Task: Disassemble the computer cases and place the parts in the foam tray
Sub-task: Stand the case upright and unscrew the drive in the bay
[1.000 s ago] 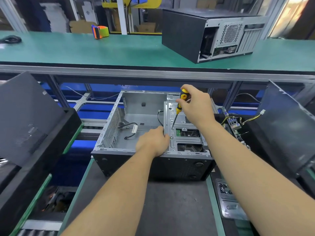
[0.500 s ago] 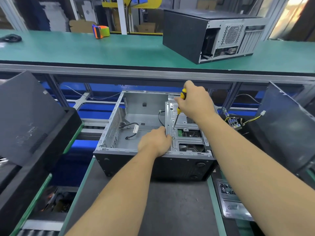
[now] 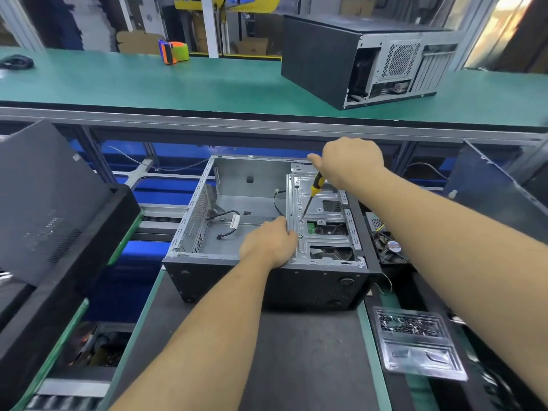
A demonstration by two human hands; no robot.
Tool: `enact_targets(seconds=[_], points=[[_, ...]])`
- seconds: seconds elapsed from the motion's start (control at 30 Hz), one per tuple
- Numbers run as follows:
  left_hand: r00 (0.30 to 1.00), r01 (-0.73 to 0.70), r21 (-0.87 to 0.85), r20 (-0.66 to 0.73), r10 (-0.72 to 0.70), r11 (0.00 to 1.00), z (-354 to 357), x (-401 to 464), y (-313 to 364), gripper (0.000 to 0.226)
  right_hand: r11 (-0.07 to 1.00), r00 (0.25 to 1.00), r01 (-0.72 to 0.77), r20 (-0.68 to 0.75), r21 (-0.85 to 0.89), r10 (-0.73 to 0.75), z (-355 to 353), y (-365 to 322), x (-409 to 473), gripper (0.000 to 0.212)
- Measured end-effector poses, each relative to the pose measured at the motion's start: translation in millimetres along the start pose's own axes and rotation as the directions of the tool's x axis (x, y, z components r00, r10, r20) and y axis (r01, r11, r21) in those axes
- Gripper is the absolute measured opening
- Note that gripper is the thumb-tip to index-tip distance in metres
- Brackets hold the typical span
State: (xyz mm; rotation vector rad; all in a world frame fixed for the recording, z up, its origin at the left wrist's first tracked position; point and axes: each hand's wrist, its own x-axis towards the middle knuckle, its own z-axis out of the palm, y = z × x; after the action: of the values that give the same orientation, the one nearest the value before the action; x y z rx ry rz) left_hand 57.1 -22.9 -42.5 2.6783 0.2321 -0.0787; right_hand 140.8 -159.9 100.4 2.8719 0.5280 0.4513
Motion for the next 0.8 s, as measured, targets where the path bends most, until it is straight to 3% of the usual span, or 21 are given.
enact_targets(seconds=[0.13, 0.33, 0.5, 0.6, 0.77, 0.8], points=[[1.000, -0.010, -0.010, 0.013, 0.010, 1.000, 0.7, 1.1, -0.7, 0.036, 0.997, 0.996, 0.062, -0.058, -0.034, -0.064, 5.5, 0.2, -4.9, 0.061], [1.000, -0.013, -0.007, 0.022, 0.013, 1.000, 0.4, 0.2, -0.4, 0.034, 0.992, 0.996, 0.090, -0.002, 0.092, -0.091, 7.8, 3.5, -0.2, 0.056], [1.000, -0.004, 0.006, 0.002, 0.004, 1.000, 0.3, -1.1, -1.4, 0.019, 0.973, 0.982, 0.148, 0.094, 0.179, -0.166, 2.5, -2.0, 5.9, 0.051], [1.000, -0.009, 0.003, 0.000, 0.009, 1.000, 0.0, -2.1, -2.2, 0.020, 0.945, 0.955, 0.161, 0.197, 0.284, -0.222, -4.6, 3.4, 9.5, 0.041], [1.000, -0.006, 0.001, -0.015, 0.006, 1.000, -1.1, -1.8, -2.0, 0.019, 0.897, 0.896, 0.196, 0.299, 0.397, -0.328, -12.5, 5.5, 9.6, 0.002], [1.000, -0.001, 0.000, -0.015, 0.001, 1.000, -1.1, -2.1, -2.1, 0.019, 0.894, 0.890, 0.189, 0.313, 0.407, -0.331, -14.4, 3.6, 9.2, 0.007]])
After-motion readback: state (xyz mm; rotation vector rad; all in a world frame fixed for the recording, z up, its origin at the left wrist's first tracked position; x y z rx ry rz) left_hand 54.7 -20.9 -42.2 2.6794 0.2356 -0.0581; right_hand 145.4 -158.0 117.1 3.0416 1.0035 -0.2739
